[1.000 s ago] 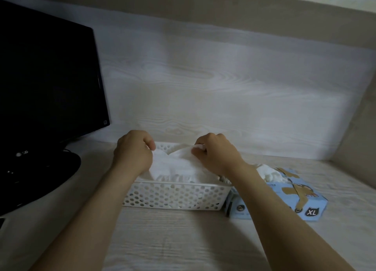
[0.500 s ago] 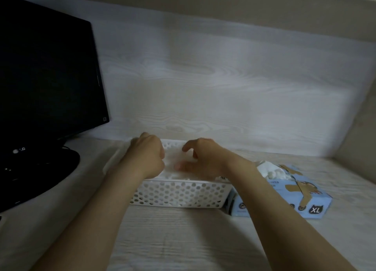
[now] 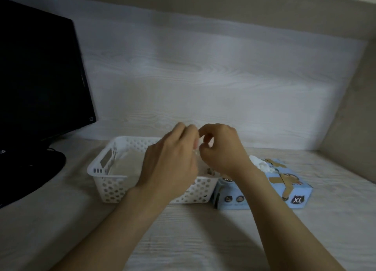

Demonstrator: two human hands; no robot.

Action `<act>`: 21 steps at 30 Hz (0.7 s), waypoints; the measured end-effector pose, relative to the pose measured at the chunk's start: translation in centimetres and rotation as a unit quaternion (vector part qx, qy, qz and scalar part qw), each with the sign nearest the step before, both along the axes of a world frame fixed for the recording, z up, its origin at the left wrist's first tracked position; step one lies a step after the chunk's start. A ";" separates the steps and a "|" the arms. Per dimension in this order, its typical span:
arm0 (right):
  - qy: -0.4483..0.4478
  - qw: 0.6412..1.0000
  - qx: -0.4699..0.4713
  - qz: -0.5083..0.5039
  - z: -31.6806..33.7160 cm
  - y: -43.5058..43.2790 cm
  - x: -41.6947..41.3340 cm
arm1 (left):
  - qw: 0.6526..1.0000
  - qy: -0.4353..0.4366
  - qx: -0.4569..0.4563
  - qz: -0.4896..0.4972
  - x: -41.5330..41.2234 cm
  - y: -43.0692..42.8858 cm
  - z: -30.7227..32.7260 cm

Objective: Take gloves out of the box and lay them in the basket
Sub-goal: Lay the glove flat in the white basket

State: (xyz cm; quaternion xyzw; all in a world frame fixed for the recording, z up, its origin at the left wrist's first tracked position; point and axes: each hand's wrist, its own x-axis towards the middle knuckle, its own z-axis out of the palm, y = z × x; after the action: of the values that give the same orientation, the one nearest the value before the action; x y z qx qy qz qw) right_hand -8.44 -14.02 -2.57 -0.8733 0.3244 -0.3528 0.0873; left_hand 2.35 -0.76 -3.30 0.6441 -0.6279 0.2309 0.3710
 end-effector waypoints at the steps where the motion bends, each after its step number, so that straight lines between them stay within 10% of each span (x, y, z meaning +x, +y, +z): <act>1: -0.013 1.000 -0.011 -0.023 -0.1 -0.3 -1.0 | 1.000 -0.012 -0.011 -0.021 -0.8 -0.1 -0.3; 21: -0.036 0.988 0.103 -0.112 -3.0 -2.6 -9.2 | 0.968 -0.242 0.049 -0.050 -3.8 -4.1 -5.7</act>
State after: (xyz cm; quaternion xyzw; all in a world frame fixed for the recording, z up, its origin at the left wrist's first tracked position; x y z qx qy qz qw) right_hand -17.62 -16.60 -5.59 -0.8048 0.4512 -0.3560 0.1482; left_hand -1.47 -4.88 -8.95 0.5537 -0.7411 0.3304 0.1870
